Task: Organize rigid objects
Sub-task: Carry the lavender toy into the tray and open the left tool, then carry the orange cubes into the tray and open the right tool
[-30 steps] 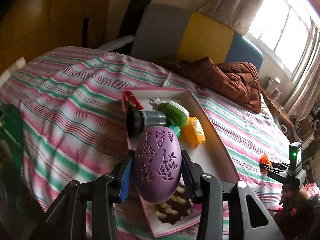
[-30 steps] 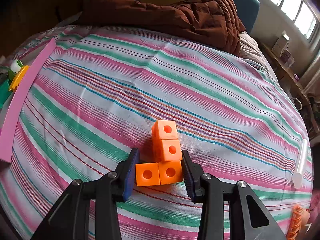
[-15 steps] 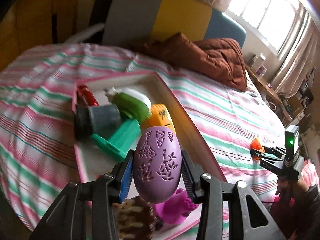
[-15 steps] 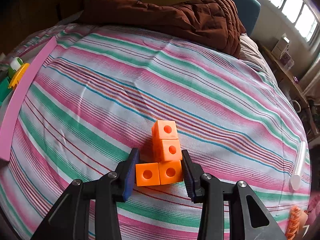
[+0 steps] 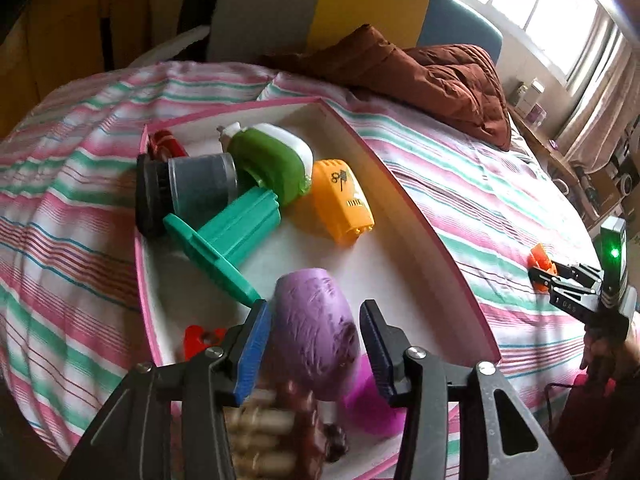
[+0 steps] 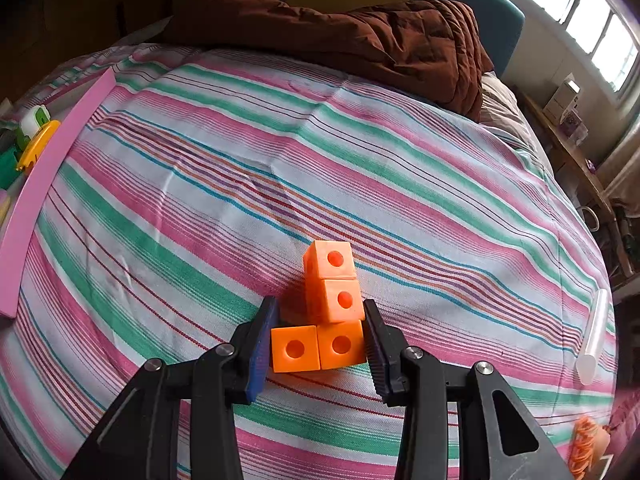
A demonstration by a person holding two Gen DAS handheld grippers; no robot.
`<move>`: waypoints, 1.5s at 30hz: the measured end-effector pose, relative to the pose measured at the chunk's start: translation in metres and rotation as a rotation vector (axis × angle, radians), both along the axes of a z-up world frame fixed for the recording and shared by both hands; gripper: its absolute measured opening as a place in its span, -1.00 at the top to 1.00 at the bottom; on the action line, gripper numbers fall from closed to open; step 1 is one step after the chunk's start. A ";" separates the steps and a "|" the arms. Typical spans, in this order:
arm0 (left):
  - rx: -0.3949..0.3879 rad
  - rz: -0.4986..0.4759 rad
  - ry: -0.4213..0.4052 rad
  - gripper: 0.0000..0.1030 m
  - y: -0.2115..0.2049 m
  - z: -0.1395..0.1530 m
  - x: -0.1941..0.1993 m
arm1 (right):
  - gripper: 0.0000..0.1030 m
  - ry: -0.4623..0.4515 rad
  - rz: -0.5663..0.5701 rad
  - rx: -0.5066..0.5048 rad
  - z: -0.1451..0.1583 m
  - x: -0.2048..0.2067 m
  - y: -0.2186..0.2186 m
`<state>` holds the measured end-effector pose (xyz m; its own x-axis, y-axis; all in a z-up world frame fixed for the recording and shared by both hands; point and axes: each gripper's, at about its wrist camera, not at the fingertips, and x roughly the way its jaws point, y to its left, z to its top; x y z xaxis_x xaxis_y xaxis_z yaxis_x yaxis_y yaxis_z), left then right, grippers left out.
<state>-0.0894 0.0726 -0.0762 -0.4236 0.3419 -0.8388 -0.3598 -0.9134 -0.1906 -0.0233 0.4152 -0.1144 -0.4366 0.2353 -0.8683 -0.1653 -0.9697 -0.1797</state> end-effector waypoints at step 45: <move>-0.022 0.147 0.209 0.09 -0.068 0.053 0.049 | 0.20 0.158 0.208 -0.225 0.082 -0.028 -0.152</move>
<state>-0.0404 0.0043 -0.0228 -0.6325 0.2460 -0.7344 -0.2521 -0.9620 -0.1051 -0.0516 0.2631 -0.0325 -0.5887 -0.0629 -0.8059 0.0317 -0.9980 0.0548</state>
